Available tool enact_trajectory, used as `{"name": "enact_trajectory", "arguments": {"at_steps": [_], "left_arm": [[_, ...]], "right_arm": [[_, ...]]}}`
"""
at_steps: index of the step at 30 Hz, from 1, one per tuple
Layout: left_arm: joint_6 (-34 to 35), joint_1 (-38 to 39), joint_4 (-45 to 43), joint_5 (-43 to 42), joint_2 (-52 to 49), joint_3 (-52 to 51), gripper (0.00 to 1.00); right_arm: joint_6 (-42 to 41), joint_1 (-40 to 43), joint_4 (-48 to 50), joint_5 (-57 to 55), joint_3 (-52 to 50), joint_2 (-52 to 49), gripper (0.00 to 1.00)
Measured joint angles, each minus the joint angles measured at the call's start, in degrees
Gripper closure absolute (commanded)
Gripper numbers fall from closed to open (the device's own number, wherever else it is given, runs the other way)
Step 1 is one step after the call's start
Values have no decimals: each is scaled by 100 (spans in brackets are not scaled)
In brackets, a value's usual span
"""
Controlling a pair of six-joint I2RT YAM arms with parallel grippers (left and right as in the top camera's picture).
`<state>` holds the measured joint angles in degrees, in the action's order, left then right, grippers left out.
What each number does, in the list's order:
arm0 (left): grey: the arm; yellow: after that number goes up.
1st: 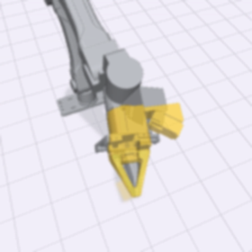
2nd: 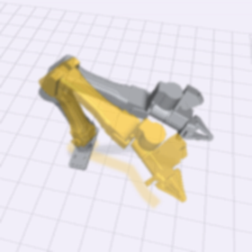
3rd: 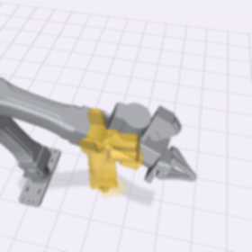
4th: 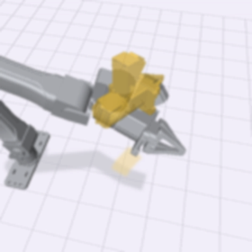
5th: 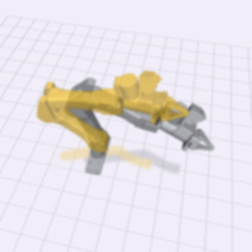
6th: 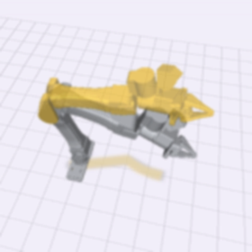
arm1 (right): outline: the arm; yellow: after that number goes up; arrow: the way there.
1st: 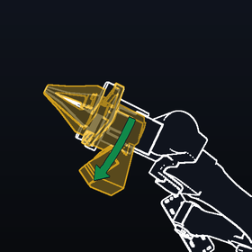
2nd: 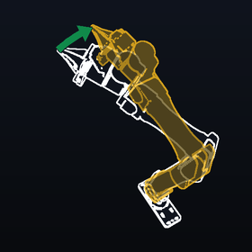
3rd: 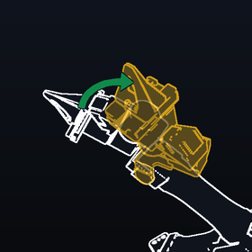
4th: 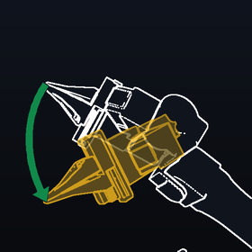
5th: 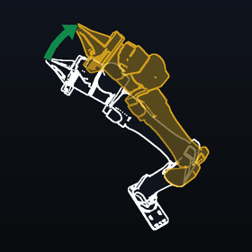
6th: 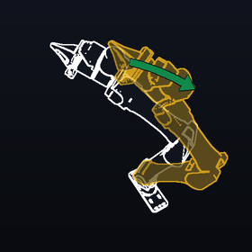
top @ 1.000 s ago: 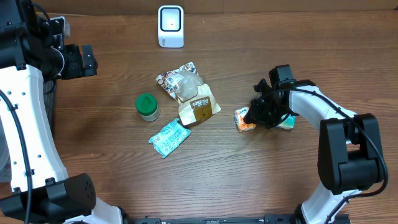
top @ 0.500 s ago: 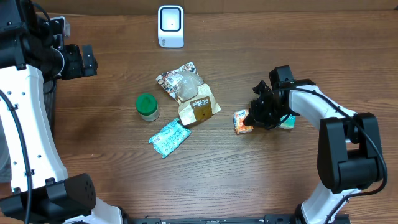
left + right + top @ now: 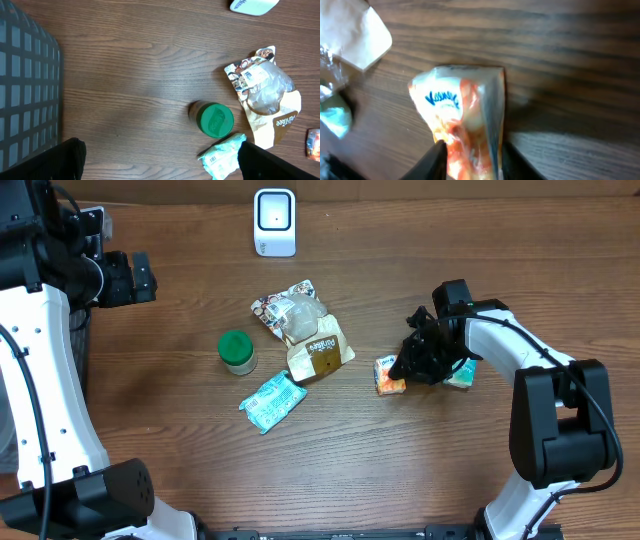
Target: Scan the item barcode
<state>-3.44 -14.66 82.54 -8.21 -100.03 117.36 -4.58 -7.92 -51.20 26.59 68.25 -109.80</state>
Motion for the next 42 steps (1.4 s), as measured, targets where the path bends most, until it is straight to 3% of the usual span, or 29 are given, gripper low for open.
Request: {"name": "enact_trajectory", "arguments": {"at_steps": [5,11,23,30,37,42], "left_arm": [[0,0,2,0,0,0,0],[0,0,0,0,0,0,1],[0,0,0,0,0,0,1],[0,0,0,0,0,0,0],[0,0,0,0,0,0,0],[0,0,0,0,0,0,0]], "right_arm": [[-13,0,-201,-13,2,0,64],[-70,2,-273,-162,2,0,73],[-151,0,98,-151,-111,0,73],[-251,0,374,2,-334,0,96],[-363,2,356,181,-341,0,96],[-221,68,179,1058,-321,9,96]]}}
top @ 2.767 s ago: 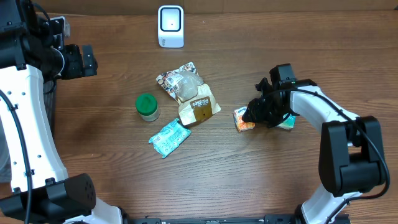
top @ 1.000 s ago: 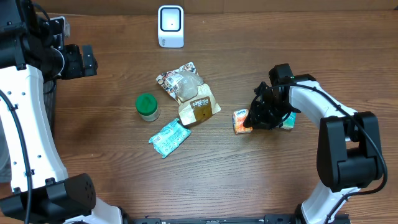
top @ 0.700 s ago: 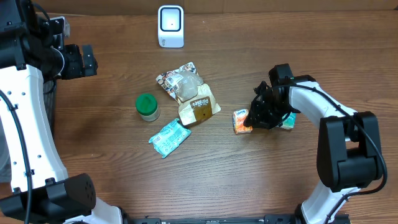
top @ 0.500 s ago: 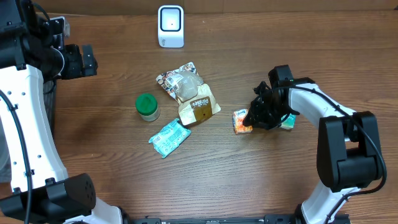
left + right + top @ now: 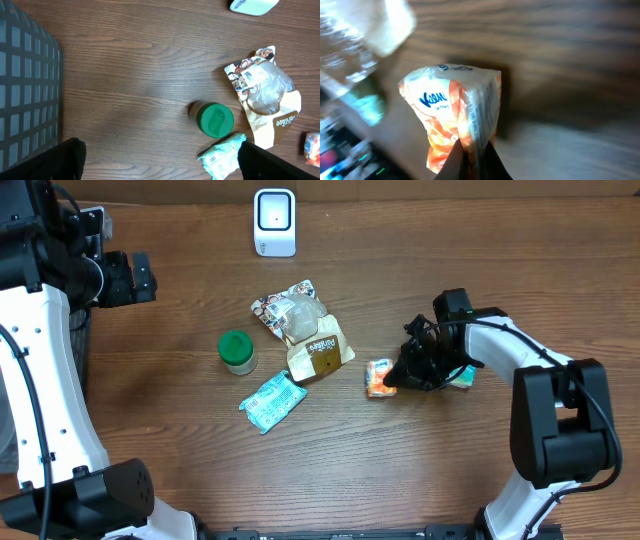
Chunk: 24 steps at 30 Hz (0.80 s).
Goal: Scan the item barcode
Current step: 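Lift the orange pack upright with the right gripper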
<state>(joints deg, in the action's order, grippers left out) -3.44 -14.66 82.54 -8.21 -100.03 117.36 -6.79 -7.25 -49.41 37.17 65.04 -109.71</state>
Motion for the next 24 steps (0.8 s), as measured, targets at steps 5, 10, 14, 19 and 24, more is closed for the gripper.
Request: {"name": "enact_trajectory", "arguments": {"at_steps": [5,10,14,19,24], "left_arm": [[0,0,0,0,0,0,0],[0,0,0,0,0,0,0],[0,0,0,0,0,0,0],[0,0,2,0,0,0,0],[0,0,0,0,0,0,0]], "right_arm": [[302,278,-155,1462,129,260,96],[531,422,50,3056,243,632,96],[590,420,431,4181,256,660,96],[527,422,549,4839,260,660,96],[503,420,546,5029,262,660,96]]}}
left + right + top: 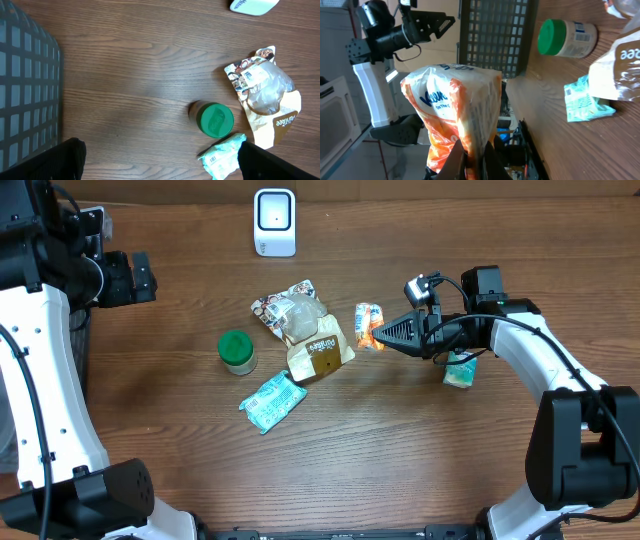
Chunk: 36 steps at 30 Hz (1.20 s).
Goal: Scan the item barcode
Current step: 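Lift the orange pack upright with the right gripper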
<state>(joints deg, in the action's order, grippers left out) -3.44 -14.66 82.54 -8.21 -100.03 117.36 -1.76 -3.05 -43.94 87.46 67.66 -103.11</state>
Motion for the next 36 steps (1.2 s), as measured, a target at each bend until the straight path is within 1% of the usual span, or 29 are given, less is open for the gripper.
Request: {"name": "enact_trajectory", "arguments": {"at_steps": [15,36], "left_arm": [[0,0,0,0,0,0,0],[0,0,0,0,0,0,0]], "right_arm": [[-20,2,98,11,0,0,96],[-22,-59,22,-951,0,0,96]]}}
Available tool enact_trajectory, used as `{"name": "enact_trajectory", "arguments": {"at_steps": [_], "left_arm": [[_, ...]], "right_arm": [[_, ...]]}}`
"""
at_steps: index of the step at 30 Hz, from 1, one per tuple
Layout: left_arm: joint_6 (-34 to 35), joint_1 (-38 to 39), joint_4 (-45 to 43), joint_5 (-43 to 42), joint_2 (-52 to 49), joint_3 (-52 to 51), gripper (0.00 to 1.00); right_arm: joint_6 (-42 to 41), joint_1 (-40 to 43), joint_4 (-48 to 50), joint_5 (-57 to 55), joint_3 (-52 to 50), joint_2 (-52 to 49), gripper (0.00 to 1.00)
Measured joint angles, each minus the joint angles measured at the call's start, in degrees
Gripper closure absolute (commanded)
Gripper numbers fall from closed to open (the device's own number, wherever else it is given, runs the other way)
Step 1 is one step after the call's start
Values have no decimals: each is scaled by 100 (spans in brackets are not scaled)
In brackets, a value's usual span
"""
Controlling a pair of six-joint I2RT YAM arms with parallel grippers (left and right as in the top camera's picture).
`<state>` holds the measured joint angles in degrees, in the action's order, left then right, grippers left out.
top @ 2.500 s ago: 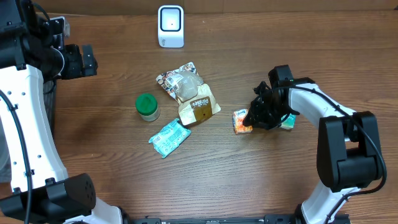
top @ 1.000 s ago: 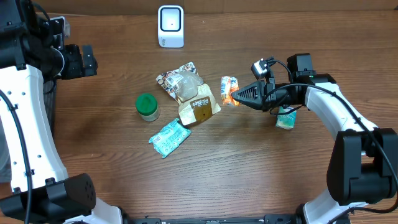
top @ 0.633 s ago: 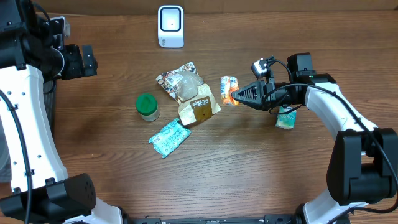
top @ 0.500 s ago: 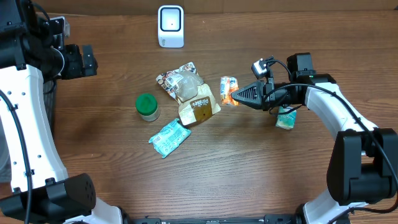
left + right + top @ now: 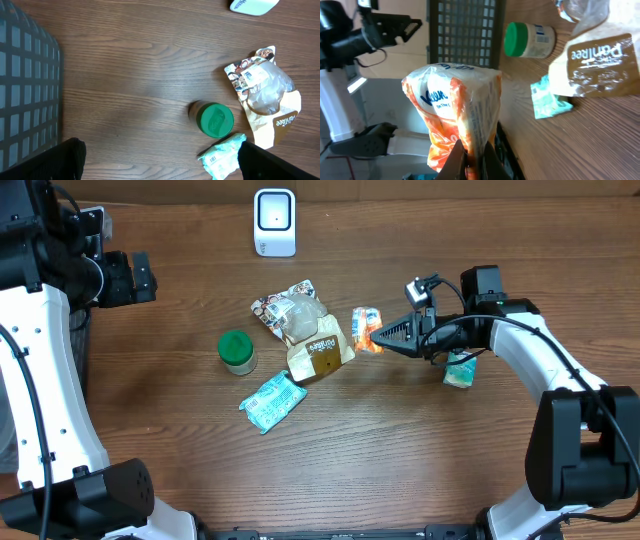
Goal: Scan the item barcode
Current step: 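Lift the orange pack upright with the right gripper, then carry the orange pack back and hold it under the scanner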
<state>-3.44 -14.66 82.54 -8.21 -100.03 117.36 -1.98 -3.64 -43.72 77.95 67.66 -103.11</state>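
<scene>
My right gripper (image 5: 377,338) is shut on an orange and white tissue pack (image 5: 365,327), holding it above the table just right of the brown snack bag (image 5: 318,350). In the right wrist view the tissue pack (image 5: 457,115) fills the middle, pinched at its lower edge between the fingers (image 5: 456,160). The white barcode scanner (image 5: 274,222) stands at the far edge of the table. My left gripper (image 5: 160,162) hangs open high over the left side, its fingertips (image 5: 72,156) at the bottom corners of its view.
A green-lidded jar (image 5: 237,351), a teal wipes pack (image 5: 271,400) and a clear plastic bag (image 5: 290,310) lie around the table's middle. A second small pack (image 5: 460,370) lies under my right arm. A dark wire basket (image 5: 27,95) stands at the left edge.
The right gripper has tilted a little with the tissue pack, which sits slightly further left. The left arm has not moved.
My right gripper was down on the table around the tissue pack at the right. Then it was shut on the pack, still low on the table. Later it held the pack lifted next to the brown snack bag, where it stays now.
</scene>
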Motion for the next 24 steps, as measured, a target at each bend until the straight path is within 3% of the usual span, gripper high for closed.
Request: {"name": "enact_trajectory", "arguments": {"at_steps": [17,21,24], "left_arm": [[0,0,0,0,0,0,0],[0,0,-2,0,0,0,1],[0,0,2,0,0,0,1]], "right_arm": [[-505,-138,-623,-1792,109,0,96],[-614,-177,-1620,-2682,850,-4,96],[-695,-308,-2446,-3558,1982,-13,96]]}}
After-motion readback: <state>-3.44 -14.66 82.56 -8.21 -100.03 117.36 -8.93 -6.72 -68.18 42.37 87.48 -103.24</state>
